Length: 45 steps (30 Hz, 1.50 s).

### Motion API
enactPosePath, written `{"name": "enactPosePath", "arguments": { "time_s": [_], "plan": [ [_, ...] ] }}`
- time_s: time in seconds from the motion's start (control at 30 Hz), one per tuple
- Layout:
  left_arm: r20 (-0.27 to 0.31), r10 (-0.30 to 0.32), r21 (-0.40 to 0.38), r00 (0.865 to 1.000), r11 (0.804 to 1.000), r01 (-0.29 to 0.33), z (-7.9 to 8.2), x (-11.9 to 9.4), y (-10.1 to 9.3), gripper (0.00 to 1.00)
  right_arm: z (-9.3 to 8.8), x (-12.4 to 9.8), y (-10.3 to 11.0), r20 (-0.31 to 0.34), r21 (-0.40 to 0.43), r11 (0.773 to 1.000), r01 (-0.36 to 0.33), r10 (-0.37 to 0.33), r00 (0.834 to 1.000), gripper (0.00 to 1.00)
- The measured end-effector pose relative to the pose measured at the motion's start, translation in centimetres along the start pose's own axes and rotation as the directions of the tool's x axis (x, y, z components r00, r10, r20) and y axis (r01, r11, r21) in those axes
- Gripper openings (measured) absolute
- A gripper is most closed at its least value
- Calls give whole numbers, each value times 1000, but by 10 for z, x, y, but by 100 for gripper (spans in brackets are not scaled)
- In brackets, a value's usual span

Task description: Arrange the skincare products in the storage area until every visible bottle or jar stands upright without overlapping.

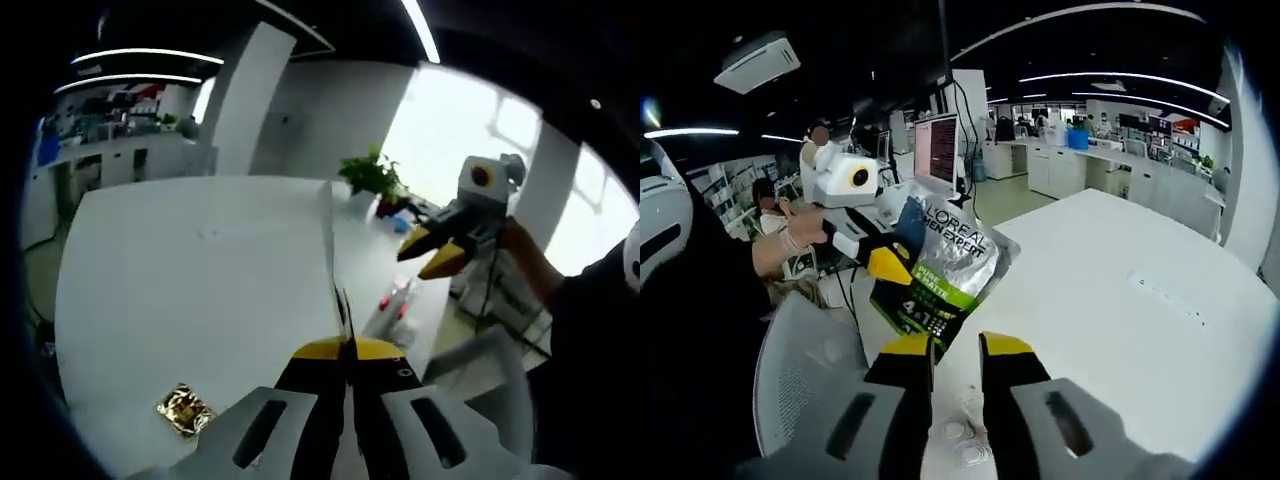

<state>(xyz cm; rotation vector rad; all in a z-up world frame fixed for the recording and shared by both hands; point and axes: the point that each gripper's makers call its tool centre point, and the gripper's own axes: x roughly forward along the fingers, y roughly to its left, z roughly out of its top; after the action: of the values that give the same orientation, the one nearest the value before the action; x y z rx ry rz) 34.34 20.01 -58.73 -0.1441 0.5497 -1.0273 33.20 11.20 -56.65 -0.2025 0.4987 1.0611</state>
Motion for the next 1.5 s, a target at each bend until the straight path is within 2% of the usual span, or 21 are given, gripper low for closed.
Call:
{"name": "enactPosePath", "arguments": {
  "time_s": [0.23,0.5,0.7,0.77,0.83,0.9,1.0,1.1,1.17,1.2,1.27,1.33,1.37,1.43,1.5],
  "plan": [
    [20,-4,1,1000,1000,4,-10,-11,-10,0,-16,-1,21,-3,18,1000,-23,23,1000,18],
    [36,-46,-14,998,999,46,-24,-17,-27,0,-44,8,39,-12,81,995,-50,51,999,18],
    [42,-121,-5,992,993,122,-29,-14,-41,0,-59,14,45,7,140,988,-70,70,998,18],
    [40,-149,1,988,989,149,-30,-12,-47,0,-63,17,52,39,164,980,-109,104,994,19],
    [24,-176,33,984,984,176,-33,-10,-53,0,-73,20,52,31,175,978,-115,111,993,20],
    [18,-197,23,980,980,197,-33,-8,-57,0,-80,21,51,30,192,975,-115,112,993,20],
    [25,-225,23,974,974,224,-33,-7,-62,0,-80,21,57,73,223,963,-151,138,988,20],
    [28,-243,24,970,970,243,-32,-6,-66,0,-84,23,63,82,247,952,-182,167,983,20],
    [25,-269,16,963,963,269,-33,-4,-71,0,-87,25,66,85,270,941,-205,189,978,19],
    [21,-277,17,961,961,277,-34,-3,-72,0,-84,26,72,130,293,922,-252,223,966,19],
    [10,-289,43,957,956,289,-37,-2,-76,0,-81,26,75,162,321,904,-283,242,957,18],
    [14,-308,34,951,951,307,-38,-1,-80,0,-77,26,78,207,329,888,-320,263,942,19],
    [21,-323,25,946,946,322,-37,-2,-82,0,-76,25,83,223,338,874,-350,286,932,19],
    [25,-334,14,942,943,334,-38,0,-84,0,-70,24,85,270,328,867,-376,296,916,18],
    [18,-340,19,940,940,340,-40,1,-86,0,-66,21,84,297,349,853,-388,292,909,16]
  ]
}}
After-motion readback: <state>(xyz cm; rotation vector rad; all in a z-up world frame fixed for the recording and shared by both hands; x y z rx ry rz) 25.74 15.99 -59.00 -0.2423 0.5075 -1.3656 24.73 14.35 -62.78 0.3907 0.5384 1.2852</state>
